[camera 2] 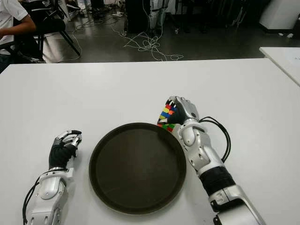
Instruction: Pick up the Rubik's Cube and put it in the plate
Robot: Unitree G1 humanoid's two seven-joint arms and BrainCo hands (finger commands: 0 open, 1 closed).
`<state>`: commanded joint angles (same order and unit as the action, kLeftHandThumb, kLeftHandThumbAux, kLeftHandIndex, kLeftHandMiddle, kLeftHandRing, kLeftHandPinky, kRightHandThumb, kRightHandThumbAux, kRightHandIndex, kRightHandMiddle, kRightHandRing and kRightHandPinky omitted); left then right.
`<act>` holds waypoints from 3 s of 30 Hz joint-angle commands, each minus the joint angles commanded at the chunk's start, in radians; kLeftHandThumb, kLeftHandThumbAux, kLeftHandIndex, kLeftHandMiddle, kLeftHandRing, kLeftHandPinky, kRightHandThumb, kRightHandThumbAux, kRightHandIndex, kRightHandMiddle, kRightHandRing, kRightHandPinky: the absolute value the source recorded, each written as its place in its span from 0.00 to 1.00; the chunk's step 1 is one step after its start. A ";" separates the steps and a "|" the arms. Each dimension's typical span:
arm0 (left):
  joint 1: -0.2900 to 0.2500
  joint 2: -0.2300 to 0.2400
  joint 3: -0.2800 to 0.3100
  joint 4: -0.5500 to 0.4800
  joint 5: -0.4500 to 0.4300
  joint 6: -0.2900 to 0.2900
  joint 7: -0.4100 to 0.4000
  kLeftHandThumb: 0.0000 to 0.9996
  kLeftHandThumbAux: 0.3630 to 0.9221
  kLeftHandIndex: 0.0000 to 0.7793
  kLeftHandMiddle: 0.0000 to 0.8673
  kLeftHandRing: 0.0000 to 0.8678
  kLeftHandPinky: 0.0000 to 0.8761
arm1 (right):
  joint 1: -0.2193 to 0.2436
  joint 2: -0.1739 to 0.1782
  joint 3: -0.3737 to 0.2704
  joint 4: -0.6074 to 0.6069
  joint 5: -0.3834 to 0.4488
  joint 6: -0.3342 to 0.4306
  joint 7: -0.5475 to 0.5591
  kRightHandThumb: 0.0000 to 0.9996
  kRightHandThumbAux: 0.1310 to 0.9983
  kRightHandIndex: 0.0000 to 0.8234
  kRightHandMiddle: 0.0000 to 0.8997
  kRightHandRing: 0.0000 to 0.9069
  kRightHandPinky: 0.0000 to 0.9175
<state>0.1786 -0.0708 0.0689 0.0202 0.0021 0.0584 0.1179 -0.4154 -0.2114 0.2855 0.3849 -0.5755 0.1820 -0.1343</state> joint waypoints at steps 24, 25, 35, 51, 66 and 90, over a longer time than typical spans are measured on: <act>-0.007 0.000 0.008 0.009 -0.007 0.000 -0.003 0.71 0.61 0.57 0.93 0.95 0.93 | 0.066 0.035 -0.129 -0.151 0.075 -0.156 -0.201 0.18 0.82 0.77 0.85 0.87 0.86; -0.007 0.000 0.008 0.009 -0.008 0.001 -0.003 0.71 0.61 0.57 0.93 0.95 0.93 | 0.073 0.036 -0.132 -0.163 0.077 -0.182 -0.219 0.19 0.82 0.78 0.86 0.88 0.87; -0.008 -0.004 0.007 0.008 -0.005 0.000 0.003 0.71 0.61 0.57 0.95 0.95 0.94 | 0.102 0.045 -0.142 -0.204 0.067 -0.328 -0.309 0.22 0.82 0.82 0.91 0.92 0.90; -0.008 -0.007 0.010 0.009 -0.014 -0.006 -0.001 0.71 0.61 0.57 0.94 0.95 0.94 | 0.178 0.079 -0.138 -0.383 0.086 -0.307 -0.227 0.32 0.79 0.85 0.93 0.93 0.91; -0.011 -0.008 0.014 0.024 -0.016 -0.020 0.004 0.71 0.61 0.57 0.94 0.96 0.94 | 0.236 0.102 -0.113 -0.485 0.092 -0.270 -0.091 0.21 0.81 0.84 0.91 0.91 0.90; -0.013 0.007 0.002 0.020 -0.002 -0.009 -0.006 0.71 0.61 0.57 0.94 0.94 0.92 | 0.260 -0.024 0.024 -0.630 -0.074 -0.136 0.248 0.00 0.85 0.86 0.91 0.93 0.92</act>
<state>0.1657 -0.0640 0.0709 0.0403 -0.0002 0.0494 0.1118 -0.1559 -0.2353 0.3095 -0.2454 -0.6496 0.0460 0.1140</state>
